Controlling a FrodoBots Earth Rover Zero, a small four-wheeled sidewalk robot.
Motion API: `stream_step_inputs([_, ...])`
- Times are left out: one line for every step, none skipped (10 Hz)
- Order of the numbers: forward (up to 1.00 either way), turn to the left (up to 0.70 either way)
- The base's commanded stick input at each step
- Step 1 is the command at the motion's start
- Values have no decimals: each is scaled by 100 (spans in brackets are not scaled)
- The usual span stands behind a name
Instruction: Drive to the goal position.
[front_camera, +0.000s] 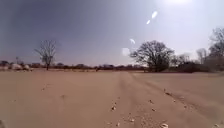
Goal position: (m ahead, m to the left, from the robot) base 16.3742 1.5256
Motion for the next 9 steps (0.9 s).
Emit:
stream_step_inputs([100,0])
stream_step_inputs([100,0])
stream_step_inputs([100,0])
stream_step_inputs([100,0])
stream_step_inputs([100,0])
stream_step_inputs([100,0])
stream_step_inputs([100,0])
stream_step_inputs([100,0])
stream_step_inputs([100,0])
